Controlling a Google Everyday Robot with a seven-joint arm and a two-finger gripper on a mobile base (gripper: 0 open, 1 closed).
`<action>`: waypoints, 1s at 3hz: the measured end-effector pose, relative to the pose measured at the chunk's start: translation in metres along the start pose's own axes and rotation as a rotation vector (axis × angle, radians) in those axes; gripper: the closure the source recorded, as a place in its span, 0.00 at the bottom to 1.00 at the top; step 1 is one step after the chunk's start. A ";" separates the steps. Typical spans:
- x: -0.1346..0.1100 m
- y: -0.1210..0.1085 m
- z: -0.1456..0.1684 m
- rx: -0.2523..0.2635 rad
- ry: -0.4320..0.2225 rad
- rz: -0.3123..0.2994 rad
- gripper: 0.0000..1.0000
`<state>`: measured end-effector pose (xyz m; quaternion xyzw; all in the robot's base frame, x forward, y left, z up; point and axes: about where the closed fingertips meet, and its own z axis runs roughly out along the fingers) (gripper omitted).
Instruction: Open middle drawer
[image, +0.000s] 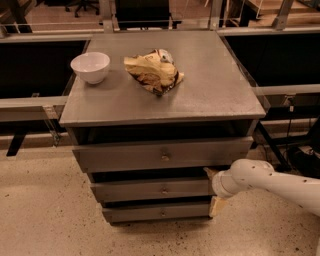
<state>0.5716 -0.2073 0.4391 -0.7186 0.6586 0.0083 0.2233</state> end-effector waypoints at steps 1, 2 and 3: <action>0.008 -0.011 0.010 -0.003 0.013 0.012 0.18; 0.008 -0.016 0.015 -0.003 0.009 0.019 0.41; 0.008 -0.016 0.015 -0.003 0.008 0.019 0.54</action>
Offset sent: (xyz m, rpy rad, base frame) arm 0.0290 -0.0039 -0.0102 0.0035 0.0052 -0.0280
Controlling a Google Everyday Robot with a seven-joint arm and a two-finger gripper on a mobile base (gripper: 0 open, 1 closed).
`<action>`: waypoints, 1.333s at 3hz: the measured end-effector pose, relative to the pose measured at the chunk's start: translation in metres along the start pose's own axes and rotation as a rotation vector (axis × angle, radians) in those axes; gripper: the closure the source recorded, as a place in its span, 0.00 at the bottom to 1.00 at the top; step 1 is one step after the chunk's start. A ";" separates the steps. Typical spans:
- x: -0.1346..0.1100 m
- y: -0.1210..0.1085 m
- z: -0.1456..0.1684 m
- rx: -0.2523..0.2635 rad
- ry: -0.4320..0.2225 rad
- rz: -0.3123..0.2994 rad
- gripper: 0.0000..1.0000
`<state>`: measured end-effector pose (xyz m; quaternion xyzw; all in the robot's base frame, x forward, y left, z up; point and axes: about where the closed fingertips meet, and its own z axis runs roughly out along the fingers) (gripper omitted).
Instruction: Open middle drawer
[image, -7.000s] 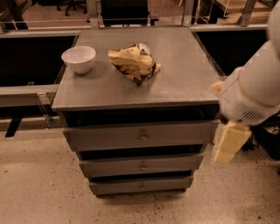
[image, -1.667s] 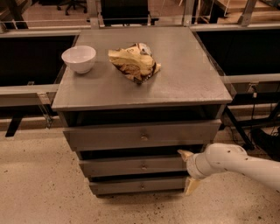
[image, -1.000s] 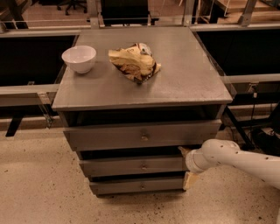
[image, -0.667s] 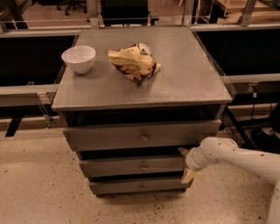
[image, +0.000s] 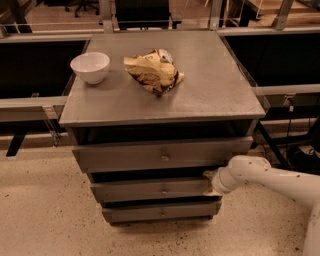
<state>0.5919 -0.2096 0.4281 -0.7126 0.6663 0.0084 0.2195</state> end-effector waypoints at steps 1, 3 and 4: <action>-0.003 0.005 -0.003 -0.011 0.000 0.000 0.58; -0.029 0.068 -0.031 -0.106 0.005 -0.016 0.46; -0.039 0.103 -0.038 -0.175 0.003 -0.027 0.40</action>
Offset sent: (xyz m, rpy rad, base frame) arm -0.0821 0.0109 0.0219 -0.0181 0.0908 0.0231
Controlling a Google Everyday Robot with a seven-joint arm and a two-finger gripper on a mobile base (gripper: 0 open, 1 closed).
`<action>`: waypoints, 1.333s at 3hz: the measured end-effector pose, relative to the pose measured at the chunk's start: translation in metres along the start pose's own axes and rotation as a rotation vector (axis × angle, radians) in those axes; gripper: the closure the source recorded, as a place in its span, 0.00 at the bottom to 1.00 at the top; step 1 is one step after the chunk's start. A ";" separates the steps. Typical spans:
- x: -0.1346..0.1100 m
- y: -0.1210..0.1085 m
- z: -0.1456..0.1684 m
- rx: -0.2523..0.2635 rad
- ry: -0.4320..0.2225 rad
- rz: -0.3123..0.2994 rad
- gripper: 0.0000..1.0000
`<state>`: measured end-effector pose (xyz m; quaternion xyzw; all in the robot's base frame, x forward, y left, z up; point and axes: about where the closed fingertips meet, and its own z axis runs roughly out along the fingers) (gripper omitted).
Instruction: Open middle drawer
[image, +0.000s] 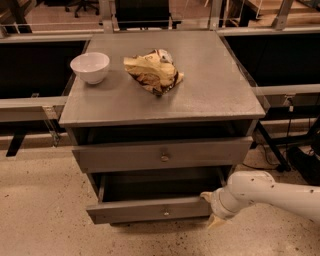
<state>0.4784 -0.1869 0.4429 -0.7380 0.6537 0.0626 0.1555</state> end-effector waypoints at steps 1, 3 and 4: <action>-0.005 0.032 -0.002 -0.064 -0.004 0.003 0.38; -0.010 0.040 -0.013 -0.057 -0.007 0.008 0.18; -0.013 0.023 -0.027 -0.010 0.026 -0.011 0.00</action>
Offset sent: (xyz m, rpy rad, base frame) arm -0.0800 -0.0020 0.0004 -0.0064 0.1516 0.0278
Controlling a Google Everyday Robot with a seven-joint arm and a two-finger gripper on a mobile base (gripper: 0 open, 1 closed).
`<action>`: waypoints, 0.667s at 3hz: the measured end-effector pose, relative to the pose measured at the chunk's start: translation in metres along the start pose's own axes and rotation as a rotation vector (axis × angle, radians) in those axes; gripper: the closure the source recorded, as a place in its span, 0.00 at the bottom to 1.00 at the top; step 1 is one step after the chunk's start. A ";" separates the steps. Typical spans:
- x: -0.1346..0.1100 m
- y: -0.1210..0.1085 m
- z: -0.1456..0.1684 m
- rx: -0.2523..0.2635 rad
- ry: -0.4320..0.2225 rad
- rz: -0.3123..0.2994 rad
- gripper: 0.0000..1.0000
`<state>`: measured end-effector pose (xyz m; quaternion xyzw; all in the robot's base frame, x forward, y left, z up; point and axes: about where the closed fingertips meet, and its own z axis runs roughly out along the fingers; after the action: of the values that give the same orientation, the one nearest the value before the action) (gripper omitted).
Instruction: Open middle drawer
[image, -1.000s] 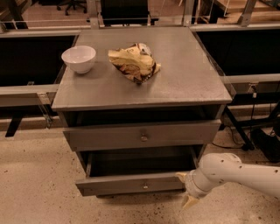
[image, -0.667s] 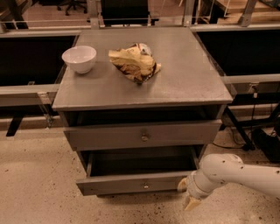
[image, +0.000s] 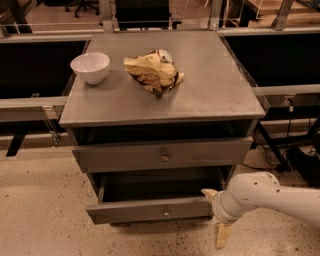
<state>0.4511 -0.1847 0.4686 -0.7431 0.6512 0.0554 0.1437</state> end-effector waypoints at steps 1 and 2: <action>0.006 -0.023 0.004 0.019 0.028 0.007 0.00; 0.022 -0.040 0.027 -0.007 0.046 0.045 0.08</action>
Offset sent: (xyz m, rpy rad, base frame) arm 0.0741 -0.0228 -0.0734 -0.0585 0.0881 -0.1052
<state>0.4964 -0.1936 0.4427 -0.7299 0.6707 0.0438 0.1247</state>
